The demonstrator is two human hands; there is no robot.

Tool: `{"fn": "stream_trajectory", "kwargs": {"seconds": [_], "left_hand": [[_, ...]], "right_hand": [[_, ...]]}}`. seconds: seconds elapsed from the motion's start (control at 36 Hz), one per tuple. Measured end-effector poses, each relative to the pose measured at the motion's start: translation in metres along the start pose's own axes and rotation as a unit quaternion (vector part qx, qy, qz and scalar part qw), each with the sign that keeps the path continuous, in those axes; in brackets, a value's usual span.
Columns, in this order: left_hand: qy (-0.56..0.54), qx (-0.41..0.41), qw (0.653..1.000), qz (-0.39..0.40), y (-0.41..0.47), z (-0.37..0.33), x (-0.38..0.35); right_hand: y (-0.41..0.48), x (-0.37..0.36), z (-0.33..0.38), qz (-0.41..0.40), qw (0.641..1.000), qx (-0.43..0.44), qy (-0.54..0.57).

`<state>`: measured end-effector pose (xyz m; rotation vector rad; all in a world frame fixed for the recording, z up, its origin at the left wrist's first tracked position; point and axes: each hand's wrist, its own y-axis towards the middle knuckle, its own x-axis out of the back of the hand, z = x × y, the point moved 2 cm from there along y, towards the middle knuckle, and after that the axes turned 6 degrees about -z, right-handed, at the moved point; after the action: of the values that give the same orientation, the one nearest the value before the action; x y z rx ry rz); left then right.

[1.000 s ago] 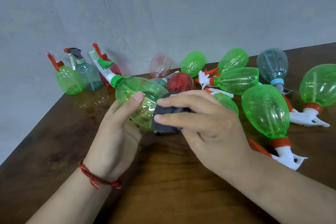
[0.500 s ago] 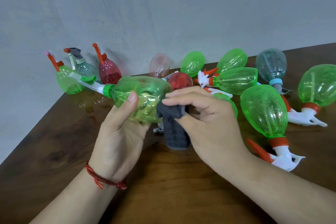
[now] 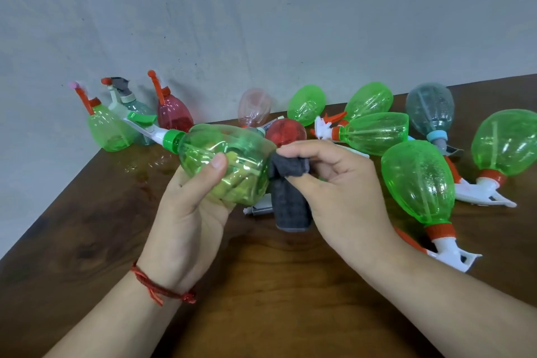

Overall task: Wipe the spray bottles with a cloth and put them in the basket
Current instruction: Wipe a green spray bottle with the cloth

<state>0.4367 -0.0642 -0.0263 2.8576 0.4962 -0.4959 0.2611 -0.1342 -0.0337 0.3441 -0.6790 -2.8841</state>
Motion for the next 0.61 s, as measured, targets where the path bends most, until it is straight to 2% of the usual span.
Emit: {"fn": "stream_trajectory", "kwargs": {"seconds": [0.11,0.17,0.31,0.36,0.44,0.56,0.61], "left_hand": [[0.038,-0.019,0.999,-0.008,0.0,0.0,-0.002],[0.058,-0.025,0.998,-0.024,0.0,-0.001,-0.002],[0.143,-0.074,0.984,-0.08,0.0,0.001,0.003],[0.183,-0.093,0.975,-0.085,-0.001,0.002,0.002],[0.238,-0.108,0.963,-0.064,-0.005,0.001,0.002],[0.226,-0.079,0.971,0.006,-0.01,0.0,0.003],[0.255,-0.096,0.962,0.017,-0.01,-0.002,0.001]], "right_hand": [[0.0,0.002,0.0,-0.007,0.997,-0.059,0.052],[0.0,0.004,0.005,-0.006,0.996,-0.058,0.065],[-0.004,0.003,0.011,0.03,0.996,0.059,-0.066],[-0.006,0.002,0.008,0.045,0.991,0.079,-0.098],[-0.005,0.001,0.005,0.053,0.988,0.079,-0.122],[0.0,0.004,0.008,0.038,0.988,0.043,-0.14],[0.004,0.007,0.009,0.03,0.988,0.044,-0.144]]}}
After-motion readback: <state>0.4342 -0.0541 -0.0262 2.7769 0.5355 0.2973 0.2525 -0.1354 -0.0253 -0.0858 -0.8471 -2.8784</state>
